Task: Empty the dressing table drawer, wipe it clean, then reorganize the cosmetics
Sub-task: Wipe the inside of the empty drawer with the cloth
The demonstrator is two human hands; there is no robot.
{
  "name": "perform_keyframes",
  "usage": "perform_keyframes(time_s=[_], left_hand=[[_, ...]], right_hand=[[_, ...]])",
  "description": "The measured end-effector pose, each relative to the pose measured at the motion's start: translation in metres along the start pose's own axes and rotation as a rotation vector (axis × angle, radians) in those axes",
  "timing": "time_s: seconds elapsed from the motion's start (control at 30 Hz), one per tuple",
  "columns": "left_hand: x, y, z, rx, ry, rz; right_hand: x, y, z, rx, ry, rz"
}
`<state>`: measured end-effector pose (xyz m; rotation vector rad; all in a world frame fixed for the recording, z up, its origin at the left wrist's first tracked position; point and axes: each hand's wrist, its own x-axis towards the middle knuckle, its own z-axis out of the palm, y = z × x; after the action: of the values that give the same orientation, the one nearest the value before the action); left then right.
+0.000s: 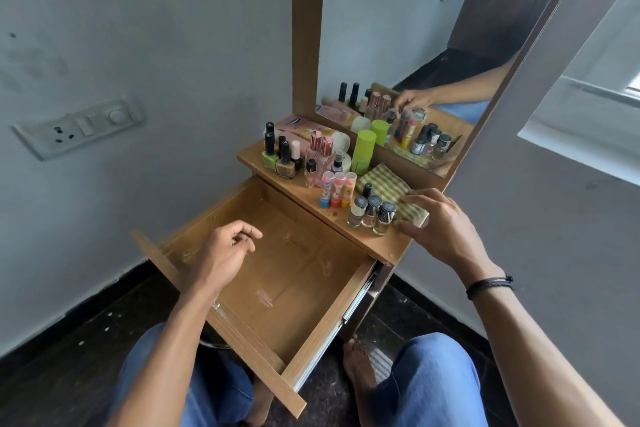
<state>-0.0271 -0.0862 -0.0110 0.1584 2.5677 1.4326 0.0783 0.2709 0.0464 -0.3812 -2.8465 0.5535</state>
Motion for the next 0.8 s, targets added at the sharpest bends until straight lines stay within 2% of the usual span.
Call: perform_keyframes(time_s=[0.17, 0.37, 0.63, 0.73, 0.8], left_hand=[[-0.008, 0.005, -0.001, 0.050, -0.019, -0.005], [-0.013, 0.010, -0.003, 0.134, -0.032, -0.032], [-0.024, 0.022, -0.007, 0.143, -0.016, 0.003], [-0.036, 0.023, -0.010, 0.157, 0.049, 0.015], [-0.049, 0.018, -0.010, 0.136, 0.132, 0.009]], right_hand=[[-0.009, -0.006, 0.001, -0.030, 0.139, 0.044], [-0.029, -0.011, -0.014, -0.007, 0.325, 0.221], [-0.077, -0.029, -0.036, 0.399, 0.568, 0.474], [-0.107, -0.050, -0.033, 0.548, 0.667, 0.485], [-0.126, -0.064, -0.022, 0.626, 0.656, 0.435]])
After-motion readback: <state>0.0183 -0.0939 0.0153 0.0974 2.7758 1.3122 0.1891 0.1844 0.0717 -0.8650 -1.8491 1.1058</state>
